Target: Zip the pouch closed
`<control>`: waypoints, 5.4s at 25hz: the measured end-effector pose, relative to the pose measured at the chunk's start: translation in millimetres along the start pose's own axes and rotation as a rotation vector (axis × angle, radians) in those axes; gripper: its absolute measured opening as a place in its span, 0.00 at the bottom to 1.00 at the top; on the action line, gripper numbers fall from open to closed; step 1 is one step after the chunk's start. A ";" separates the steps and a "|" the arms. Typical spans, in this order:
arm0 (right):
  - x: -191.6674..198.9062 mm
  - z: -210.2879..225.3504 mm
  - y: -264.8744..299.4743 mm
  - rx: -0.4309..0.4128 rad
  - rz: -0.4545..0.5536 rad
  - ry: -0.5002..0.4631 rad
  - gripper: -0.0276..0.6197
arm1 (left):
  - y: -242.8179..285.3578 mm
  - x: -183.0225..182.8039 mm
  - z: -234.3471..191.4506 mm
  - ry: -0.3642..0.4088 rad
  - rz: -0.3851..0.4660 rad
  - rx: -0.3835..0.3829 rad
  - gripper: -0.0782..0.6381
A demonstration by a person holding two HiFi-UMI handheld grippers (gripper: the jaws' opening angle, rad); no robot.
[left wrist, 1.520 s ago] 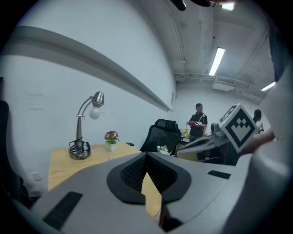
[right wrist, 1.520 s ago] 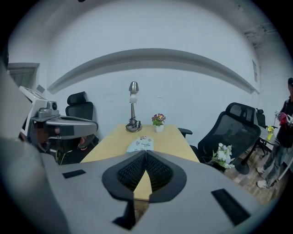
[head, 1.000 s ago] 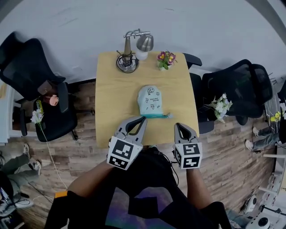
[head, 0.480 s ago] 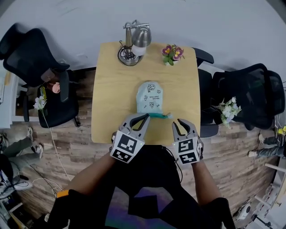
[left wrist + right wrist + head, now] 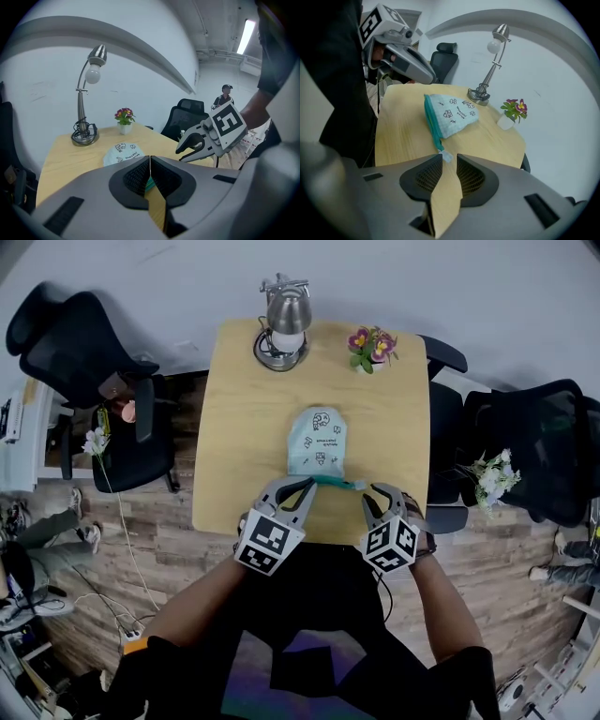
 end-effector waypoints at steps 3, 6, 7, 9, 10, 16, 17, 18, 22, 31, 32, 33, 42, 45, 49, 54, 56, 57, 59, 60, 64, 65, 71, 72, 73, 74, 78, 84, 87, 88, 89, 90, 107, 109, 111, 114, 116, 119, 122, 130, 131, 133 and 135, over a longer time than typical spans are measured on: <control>3.8 -3.9 9.4 -0.022 -0.012 -0.052 0.21 | 5.0 3.9 0.7 -0.008 -0.019 0.005 0.12; 5.4 -5.6 15.9 -0.026 -0.019 -0.101 0.21 | 8.3 5.2 1.1 -0.012 -0.032 0.014 0.12; 6.0 -5.4 18.4 -0.022 -0.024 -0.123 0.21 | 9.2 5.7 0.8 -0.013 -0.036 0.016 0.12; 7.0 -6.3 23.5 -0.018 -0.032 -0.166 0.21 | 10.7 7.7 0.2 -0.018 -0.045 0.019 0.12; 7.2 -7.2 25.5 -0.021 -0.034 -0.183 0.21 | 11.3 8.8 0.1 -0.021 -0.050 0.022 0.12; 6.7 -9.5 34.0 -0.042 -0.034 -0.246 0.21 | 13.1 12.2 0.1 -0.032 -0.061 0.027 0.12; 6.6 -9.5 35.0 -0.046 -0.034 -0.254 0.21 | 13.0 12.6 0.3 -0.034 -0.062 0.027 0.12; 6.1 -9.6 35.9 -0.051 -0.033 -0.260 0.21 | 12.7 13.2 0.5 -0.035 -0.062 0.027 0.12; 3.5 -10.2 37.6 -0.082 -0.026 -0.269 0.21 | 11.4 14.4 1.1 -0.039 -0.064 0.027 0.12; -0.5 -10.5 43.3 -0.155 -0.015 -0.288 0.17 | 10.0 16.8 4.4 -0.040 -0.065 0.023 0.12; -0.6 -10.9 43.9 -0.163 -0.016 -0.291 0.16 | 9.8 16.8 4.5 -0.040 -0.065 0.021 0.12; -0.8 -11.2 44.3 -0.170 -0.018 -0.292 0.15 | 9.5 16.8 4.6 -0.039 -0.064 0.020 0.12; -11.6 -21.8 25.0 -0.408 -0.019 -0.067 0.07 | 4.6 14.2 1.7 -0.035 -0.049 -0.007 0.12; -23.8 -24.2 10.8 -0.512 0.006 0.060 0.07 | 1.3 9.4 1.0 -0.030 -0.030 -0.008 0.12; -42.3 -19.6 -4.7 -0.542 0.031 0.127 0.07 | -6.0 1.2 0.3 -0.021 0.004 -0.008 0.12; -69.0 -14.5 -31.4 -0.584 0.058 0.213 0.07 | -24.1 -16.1 0.2 0.018 0.063 -0.008 0.12; -81.4 -10.7 -43.9 -0.600 0.080 0.248 0.07 | -32.8 -24.3 1.4 0.042 0.088 -0.003 0.12; -87.7 -9.1 -50.3 -0.607 0.093 0.264 0.07 | -37.3 -27.8 2.3 0.052 0.099 0.001 0.12; -99.6 -6.3 -62.1 -0.618 0.121 0.295 0.07 | -45.4 -33.1 5.0 0.071 0.115 0.013 0.12; -104.9 -5.0 -67.4 -0.622 0.133 0.308 0.07 | -48.7 -34.9 6.6 0.081 0.119 0.021 0.13; -124.4 -2.3 -87.0 -0.639 0.179 0.343 0.07 | -57.0 -37.9 10.6 0.139 0.103 0.033 0.16; -128.6 -2.4 -91.8 -0.642 0.191 0.346 0.07 | -58.5 -38.7 11.4 0.152 0.103 0.033 0.20; -143.1 -5.2 -113.1 -0.636 0.233 0.326 0.07 | -70.3 -49.6 16.7 0.184 0.144 0.047 0.26; -144.5 -6.4 -115.9 -0.633 0.236 0.320 0.07 | -72.5 -51.9 18.0 0.189 0.152 0.053 0.26; -145.5 -7.6 -118.3 -0.630 0.238 0.316 0.07 | -74.2 -53.5 19.4 0.196 0.156 0.059 0.27; -146.3 -8.6 -120.2 -0.627 0.240 0.312 0.07 | -75.3 -54.3 20.9 0.204 0.158 0.065 0.27; -146.1 -10.2 -124.8 -0.620 0.240 0.308 0.07 | -76.9 -53.3 24.5 0.220 0.155 0.087 0.29; -138.5 -15.2 -129.2 -0.618 0.225 0.293 0.07 | -76.3 -52.0 26.3 0.219 0.154 0.097 0.29; -135.3 -15.3 -130.0 -0.615 0.218 0.292 0.07 | -77.9 -56.1 29.8 0.217 0.171 0.111 0.28; -134.3 -15.6 -130.4 -0.614 0.216 0.291 0.07 | -78.7 -57.0 31.1 0.217 0.174 0.116 0.27; -133.5 -15.8 -130.8 -0.613 0.214 0.291 0.07 | -79.2 -57.3 32.4 0.218 0.175 0.121 0.27; -132.7 -15.8 -131.1 -0.611 0.212 0.292 0.07 | -79.5 -57.3 33.4 0.219 0.175 0.125 0.26; -129.9 -18.5 -125.3 -0.616 0.200 0.276 0.07 | -78.2 -56.7 27.3 0.161 0.183 0.121 0.13; -130.1 -19.7 -124.7 -0.618 0.200 0.274 0.07 | -77.0 -55.4 27.6 0.161 0.178 0.123 0.13; -130.7 -20.2 -124.5 -0.618 0.198 0.275 0.07 | -76.8 -54.3 26.2 0.162 0.173 0.120 0.13; -130.3 -19.2 -123.9 -0.613 0.193 0.278 0.07 | -75.7 -50.7 25.6 0.176 0.154 0.119 0.12; -129.0 -18.2 -123.9 -0.610 0.192 0.284 0.07 | -76.1 -52.5 24.9 0.177 0.158 0.123 0.12; -127.5 -17.4 -125.2 -0.608 0.194 0.293 0.07 | -76.9 -54.4 22.6 0.175 0.159 0.125 0.12; -128.2 -17.3 -126.8 -0.602 0.200 0.294 0.07 | -76.7 -53.1 21.5 0.193 0.143 0.123 0.12; -123.7 -12.4 -135.9 -0.574 0.218 0.286 0.07 | -76.9 -59.4 -2.8 0.158 0.149 0.061 0.12; -123.1 -11.6 -136.4 -0.569 0.219 0.285 0.07 | -77.2 -59.5 -7.9 0.148 0.147 0.051 0.12; -121.5 -9.5 -137.7 -0.562 0.222 0.289 0.07 | -78.6 -59.1 -19.2 0.128 0.142 0.031 0.12; -118.5 -7.0 -139.2 -0.555 0.224 0.295 0.07 | -80.2 -58.2 -29.0 0.121 0.135 0.011 0.12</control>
Point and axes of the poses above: the fingertips, and each gripper's own axes: y forward along the fingers, z to its right, x out of its underside, the point moved 1 cm from there along -y, backward along the fingers, and after that the axes turned 6 degrees about -z, right-handed, at the moved point
